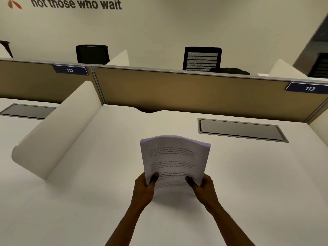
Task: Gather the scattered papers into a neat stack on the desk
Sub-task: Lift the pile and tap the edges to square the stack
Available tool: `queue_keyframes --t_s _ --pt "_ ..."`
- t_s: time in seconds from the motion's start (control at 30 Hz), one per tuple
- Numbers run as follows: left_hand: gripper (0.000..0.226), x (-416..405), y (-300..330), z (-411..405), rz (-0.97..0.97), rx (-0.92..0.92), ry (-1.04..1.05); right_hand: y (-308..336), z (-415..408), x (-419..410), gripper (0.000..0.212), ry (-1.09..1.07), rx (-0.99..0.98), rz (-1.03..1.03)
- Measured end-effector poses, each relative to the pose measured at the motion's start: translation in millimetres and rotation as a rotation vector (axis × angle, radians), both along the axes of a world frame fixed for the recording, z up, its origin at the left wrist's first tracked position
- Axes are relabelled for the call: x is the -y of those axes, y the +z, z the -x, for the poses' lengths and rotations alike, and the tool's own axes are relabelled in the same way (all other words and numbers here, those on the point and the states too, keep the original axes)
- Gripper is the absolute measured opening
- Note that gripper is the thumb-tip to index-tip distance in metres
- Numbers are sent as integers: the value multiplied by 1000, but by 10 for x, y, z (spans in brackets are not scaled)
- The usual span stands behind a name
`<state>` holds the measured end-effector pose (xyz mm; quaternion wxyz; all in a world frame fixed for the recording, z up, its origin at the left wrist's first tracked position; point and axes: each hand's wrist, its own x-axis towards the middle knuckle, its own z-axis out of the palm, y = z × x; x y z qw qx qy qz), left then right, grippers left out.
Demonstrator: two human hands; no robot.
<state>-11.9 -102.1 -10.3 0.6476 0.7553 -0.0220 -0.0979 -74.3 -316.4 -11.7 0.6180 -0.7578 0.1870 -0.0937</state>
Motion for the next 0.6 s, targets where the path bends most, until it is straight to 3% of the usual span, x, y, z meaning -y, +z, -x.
queue_keyframes --t_s 0.13,0.27,0.33,0.4,0.5,0.53,0.6 --pt "23 -28 201 -34 -32 112 -28 113 -40 91 18 0 54 54" --pt "90 -90 686 -161 -237 465 229 393 -72 254 24 77 88 231" --pt "100 -132 1054 -277 -383 700 237 541 -104 346 19 139 107 372" --pt "102 -148 1387 -406 -541 848 91 719 -147 404 11 221 130 541" --pt "101 -131 1696 -557 -593 713 -218 1019 -223 428 5 343 162 759" --pt "91 -142 1742 -604 -545 630 -296 1104 -246 432 5 377 167 810" --pt "49 -190 1735 -690 -466 535 -364 1205 -286 445 8 431 163 893"
